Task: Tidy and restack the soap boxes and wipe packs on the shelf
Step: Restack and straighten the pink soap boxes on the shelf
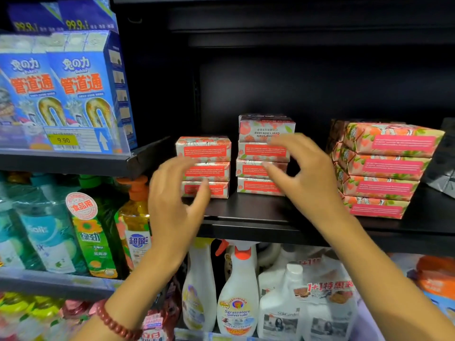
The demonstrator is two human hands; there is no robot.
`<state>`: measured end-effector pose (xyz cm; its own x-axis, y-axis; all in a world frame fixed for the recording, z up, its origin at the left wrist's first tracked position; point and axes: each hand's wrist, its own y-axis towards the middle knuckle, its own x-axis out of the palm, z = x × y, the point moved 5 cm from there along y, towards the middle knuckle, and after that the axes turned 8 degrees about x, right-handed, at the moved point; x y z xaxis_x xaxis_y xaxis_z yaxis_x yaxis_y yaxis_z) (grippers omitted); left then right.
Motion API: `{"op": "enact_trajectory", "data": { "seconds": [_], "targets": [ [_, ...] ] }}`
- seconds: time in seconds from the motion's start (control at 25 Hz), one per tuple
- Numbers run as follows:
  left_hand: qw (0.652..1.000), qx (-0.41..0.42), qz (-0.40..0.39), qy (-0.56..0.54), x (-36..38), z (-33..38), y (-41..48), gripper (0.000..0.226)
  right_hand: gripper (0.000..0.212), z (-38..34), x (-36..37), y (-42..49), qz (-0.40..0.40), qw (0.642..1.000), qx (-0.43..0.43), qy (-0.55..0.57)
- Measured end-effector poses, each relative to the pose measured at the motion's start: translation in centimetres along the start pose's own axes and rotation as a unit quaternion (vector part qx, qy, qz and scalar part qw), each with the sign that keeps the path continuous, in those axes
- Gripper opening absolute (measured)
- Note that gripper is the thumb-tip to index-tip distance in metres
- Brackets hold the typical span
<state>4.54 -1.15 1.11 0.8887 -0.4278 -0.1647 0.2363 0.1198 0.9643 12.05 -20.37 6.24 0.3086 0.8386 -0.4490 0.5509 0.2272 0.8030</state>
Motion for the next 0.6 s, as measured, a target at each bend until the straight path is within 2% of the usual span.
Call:
{"op": "enact_trajectory", "data": {
  "seconds": [0.08, 0.2, 0.4, 0.52, 0.6],
  "targets": [
    [0.994, 0.051, -0.095, -0.014, 1.3, 1.5, -0.8, 0.028, 0.049, 0.1, 0.4, 2.5, 0.006, 0.997, 0.008, -0.078],
    [0.970, 0.044, -0.240, 0.018, 3.2, 2.1, -1.8, 0.037, 0.064, 1.0, 2.2, 4.1, -0.032, 0.974, 0.022, -0.222],
    [0.964, 0.052, -0.260, 0.035, 3.4, 2.0, -2.1, 0.036, 0.047, 0.7, 2.4, 3.5, 0.038, 0.977, -0.011, -0.211],
    [0.961, 0.046, -0.269, 0.036, 3.4, 2.1, -2.0, 0.040, 0.032, -0.4, 1.3, 2.4, 0.106, 0.975, -0.063, -0.186],
    [0.962, 0.028, -0.272, 0.012, 3.1, 2.0, -2.0, 0.041, 0.032, -0.9, 0.6, 0.9, 0.135, 0.975, -0.085, -0.155]
  ]
}}
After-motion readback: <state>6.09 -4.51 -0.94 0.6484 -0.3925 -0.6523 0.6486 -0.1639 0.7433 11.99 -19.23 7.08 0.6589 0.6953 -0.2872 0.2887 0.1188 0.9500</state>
